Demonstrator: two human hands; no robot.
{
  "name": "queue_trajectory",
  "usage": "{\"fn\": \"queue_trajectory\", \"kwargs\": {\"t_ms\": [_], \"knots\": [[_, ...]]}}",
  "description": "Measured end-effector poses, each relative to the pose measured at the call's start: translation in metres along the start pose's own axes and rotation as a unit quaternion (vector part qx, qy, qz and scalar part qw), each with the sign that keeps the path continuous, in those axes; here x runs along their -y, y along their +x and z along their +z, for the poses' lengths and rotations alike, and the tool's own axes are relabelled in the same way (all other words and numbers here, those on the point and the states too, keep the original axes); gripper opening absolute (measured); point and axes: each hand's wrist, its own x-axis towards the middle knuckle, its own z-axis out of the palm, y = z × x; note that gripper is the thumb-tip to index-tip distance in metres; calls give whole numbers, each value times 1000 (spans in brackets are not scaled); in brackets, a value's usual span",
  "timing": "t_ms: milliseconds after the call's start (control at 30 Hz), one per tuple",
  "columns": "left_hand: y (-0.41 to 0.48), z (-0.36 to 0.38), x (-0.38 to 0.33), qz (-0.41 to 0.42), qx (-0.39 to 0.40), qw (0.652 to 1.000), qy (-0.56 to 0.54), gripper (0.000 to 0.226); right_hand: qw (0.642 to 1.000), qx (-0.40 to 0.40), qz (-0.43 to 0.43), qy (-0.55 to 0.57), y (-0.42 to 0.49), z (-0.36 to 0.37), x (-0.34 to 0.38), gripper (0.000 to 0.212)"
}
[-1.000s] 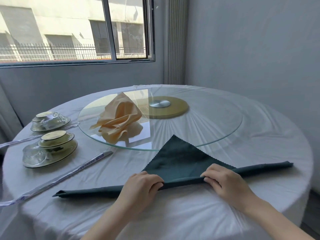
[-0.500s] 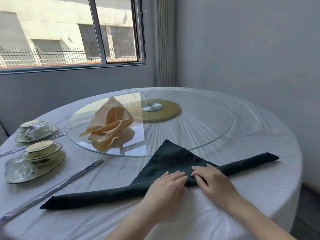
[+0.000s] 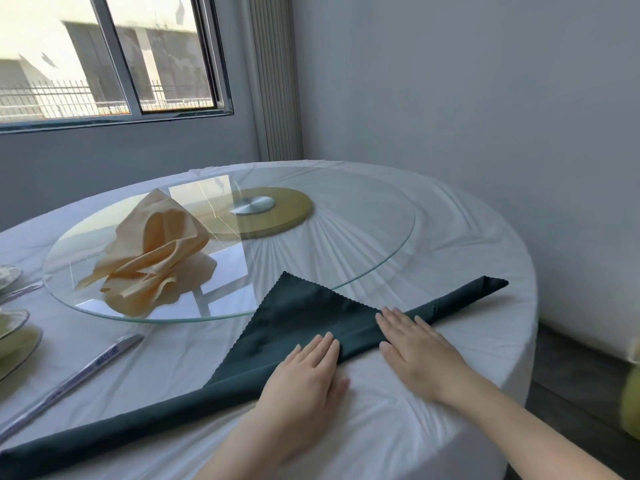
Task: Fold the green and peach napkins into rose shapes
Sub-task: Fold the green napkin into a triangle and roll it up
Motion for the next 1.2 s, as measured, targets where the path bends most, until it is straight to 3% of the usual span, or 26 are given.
{"fn": "queue_trajectory", "kwargs": {"t_ms": [133,200,900,1200], "knots": [[0,2,1,-4,-2,1000,-1,116,999,-6,42,13,-2,-3,-19,54],[1,4,2,-10,-2,1000,3,123,998,-5,64,7,-2,-5,-28,54],[-2,-1,-2,-16,4,1000,-14,123,971,-40,236,-17,11,-20,-110,55],[-2,1,-4,-20,1,1000,16,119,974,-87,206,-33,3,-24,-93,56]]}}
